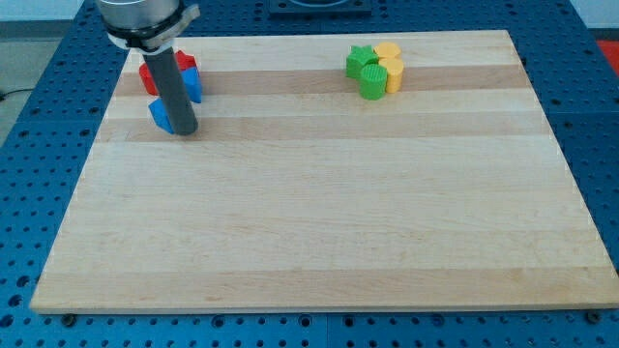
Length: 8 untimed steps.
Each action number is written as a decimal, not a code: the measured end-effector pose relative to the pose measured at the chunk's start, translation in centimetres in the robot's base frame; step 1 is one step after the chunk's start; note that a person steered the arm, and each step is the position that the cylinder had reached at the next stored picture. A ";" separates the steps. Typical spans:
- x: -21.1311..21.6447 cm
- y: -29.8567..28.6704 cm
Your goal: Drag the blue cube at the bottom of the red circle
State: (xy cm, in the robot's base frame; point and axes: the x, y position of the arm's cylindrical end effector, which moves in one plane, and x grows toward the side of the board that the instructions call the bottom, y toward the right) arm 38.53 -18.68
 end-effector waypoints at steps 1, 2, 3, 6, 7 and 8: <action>0.1 -0.1; 0.1 -1.1; 0.9 -3.4; -2.9 -1.6; -0.8 0.1; 0.0 0.2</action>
